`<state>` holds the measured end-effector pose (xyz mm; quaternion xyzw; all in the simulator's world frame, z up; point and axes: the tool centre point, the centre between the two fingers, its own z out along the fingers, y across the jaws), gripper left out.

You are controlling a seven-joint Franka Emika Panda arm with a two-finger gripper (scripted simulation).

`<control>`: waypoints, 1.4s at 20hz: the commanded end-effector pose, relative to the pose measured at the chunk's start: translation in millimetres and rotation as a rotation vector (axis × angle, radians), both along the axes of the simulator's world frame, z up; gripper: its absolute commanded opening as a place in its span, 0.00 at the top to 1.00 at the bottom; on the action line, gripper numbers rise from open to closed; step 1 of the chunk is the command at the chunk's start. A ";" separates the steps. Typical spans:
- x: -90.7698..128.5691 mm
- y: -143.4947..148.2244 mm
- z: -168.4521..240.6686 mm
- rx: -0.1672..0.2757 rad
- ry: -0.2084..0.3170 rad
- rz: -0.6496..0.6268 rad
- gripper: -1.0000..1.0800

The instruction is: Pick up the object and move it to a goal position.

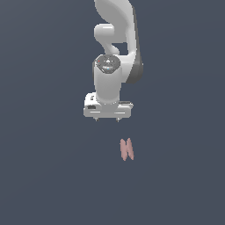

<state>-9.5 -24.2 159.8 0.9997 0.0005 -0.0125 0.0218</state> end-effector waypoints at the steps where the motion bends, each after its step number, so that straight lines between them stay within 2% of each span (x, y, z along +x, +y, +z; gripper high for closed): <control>1: 0.0 0.0 0.0 0.000 0.000 0.000 0.04; 16: -2.1 6.0 -12.5 -0.009 0.008 0.035 0.04; 22: 12.6 17.5 -21.3 -0.005 0.003 0.042 0.04; 28: 37.9 39.5 -39.3 0.006 -0.005 0.054 0.04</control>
